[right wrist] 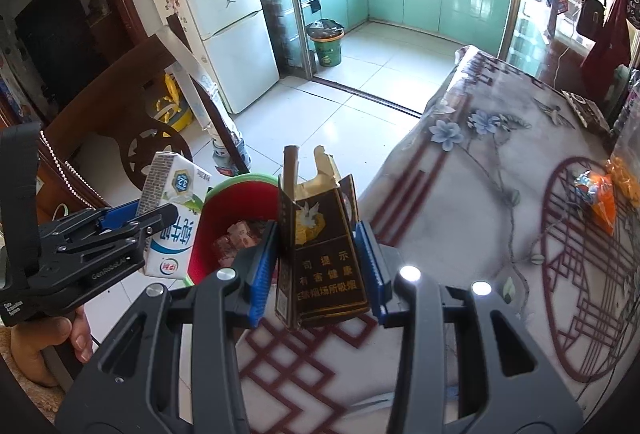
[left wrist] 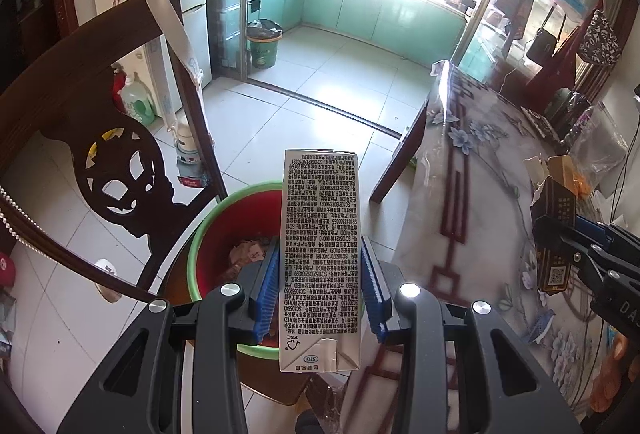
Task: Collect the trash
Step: 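Carry the cigarette box and milk carton over the red bin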
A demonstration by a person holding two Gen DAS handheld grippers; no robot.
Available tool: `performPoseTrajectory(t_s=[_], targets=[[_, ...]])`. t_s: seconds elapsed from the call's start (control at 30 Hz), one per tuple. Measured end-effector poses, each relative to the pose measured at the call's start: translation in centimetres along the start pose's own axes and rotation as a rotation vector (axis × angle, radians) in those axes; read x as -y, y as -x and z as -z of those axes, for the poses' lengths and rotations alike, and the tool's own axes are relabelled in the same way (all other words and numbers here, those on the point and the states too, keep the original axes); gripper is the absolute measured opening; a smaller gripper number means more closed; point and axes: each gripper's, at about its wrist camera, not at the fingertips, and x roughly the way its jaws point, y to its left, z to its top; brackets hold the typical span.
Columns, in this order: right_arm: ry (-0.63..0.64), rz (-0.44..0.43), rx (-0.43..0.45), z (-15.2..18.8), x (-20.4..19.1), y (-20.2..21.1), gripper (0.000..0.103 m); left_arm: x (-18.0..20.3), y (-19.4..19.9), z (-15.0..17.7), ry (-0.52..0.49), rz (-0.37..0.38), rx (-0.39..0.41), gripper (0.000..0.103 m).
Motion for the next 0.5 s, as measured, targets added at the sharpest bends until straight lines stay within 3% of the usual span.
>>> performPoseTrajectory(t_s=[0.5], targets=[[0.026, -0.043, -0.082, -0.9, -2.2, -3.9, 0.039, -2.0, -3.6, -0.8, 0.014, -0.022, -0.059, 0.035]])
